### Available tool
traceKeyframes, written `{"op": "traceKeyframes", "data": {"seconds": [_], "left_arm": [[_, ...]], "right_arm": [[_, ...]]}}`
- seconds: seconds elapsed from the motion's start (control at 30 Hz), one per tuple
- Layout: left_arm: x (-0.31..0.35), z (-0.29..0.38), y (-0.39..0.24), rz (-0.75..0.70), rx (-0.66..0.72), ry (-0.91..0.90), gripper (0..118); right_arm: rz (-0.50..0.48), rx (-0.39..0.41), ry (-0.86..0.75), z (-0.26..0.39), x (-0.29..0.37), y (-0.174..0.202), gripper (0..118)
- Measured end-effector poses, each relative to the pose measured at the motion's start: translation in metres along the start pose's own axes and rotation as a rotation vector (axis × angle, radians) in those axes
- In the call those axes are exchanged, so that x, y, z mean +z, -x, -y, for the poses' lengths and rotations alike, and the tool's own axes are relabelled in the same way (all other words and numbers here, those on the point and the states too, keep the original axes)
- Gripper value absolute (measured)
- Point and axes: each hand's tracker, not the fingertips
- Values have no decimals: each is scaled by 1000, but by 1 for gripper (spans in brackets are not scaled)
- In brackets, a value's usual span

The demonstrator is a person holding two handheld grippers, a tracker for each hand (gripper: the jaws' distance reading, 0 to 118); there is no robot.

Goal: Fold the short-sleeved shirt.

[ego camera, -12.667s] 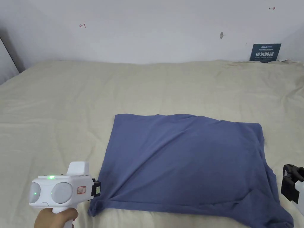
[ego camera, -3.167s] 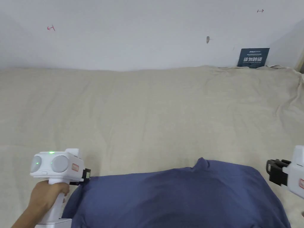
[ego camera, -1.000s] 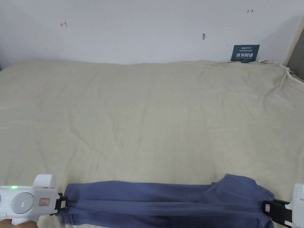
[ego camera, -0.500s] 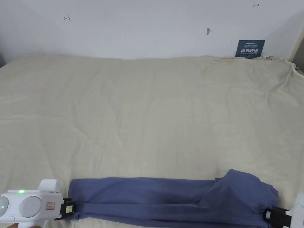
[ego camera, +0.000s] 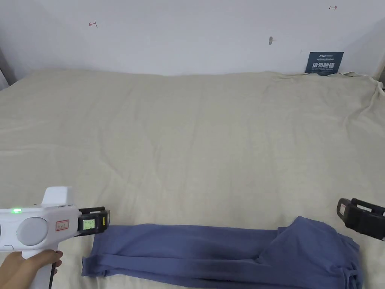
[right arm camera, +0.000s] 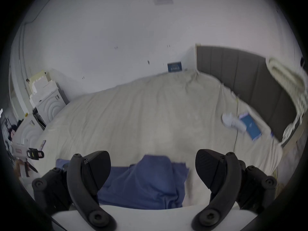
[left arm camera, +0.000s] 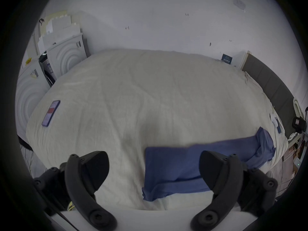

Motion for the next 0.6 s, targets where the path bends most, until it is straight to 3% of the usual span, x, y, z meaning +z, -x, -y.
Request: {"op": "traceKeyframes", "data": {"seconds": [0.07,0.1,0.13,0.2,0.27,0.5,0.6], "left_arm": [[2,-4,1,22,3,-27,93],[2,-6,1,33,7,-37,80],[5,-7,-2,38,11,-42,58],[5,-6,-3,58,5,-57,24],[1,-5,-3,69,1,-70,2],[-13,0,7,143,38,-47,0],[-23,1,24,284,120,33,0]], "right_arm": [[11,31,-38,-6,1,4,92],[15,37,-51,-9,1,6,76],[30,40,-61,-12,0,8,50],[33,33,-76,-14,-2,8,17],[27,27,-89,-14,-4,9,4],[4,9,-94,-8,-10,15,0],[1,21,-83,-6,-11,19,0]]}}
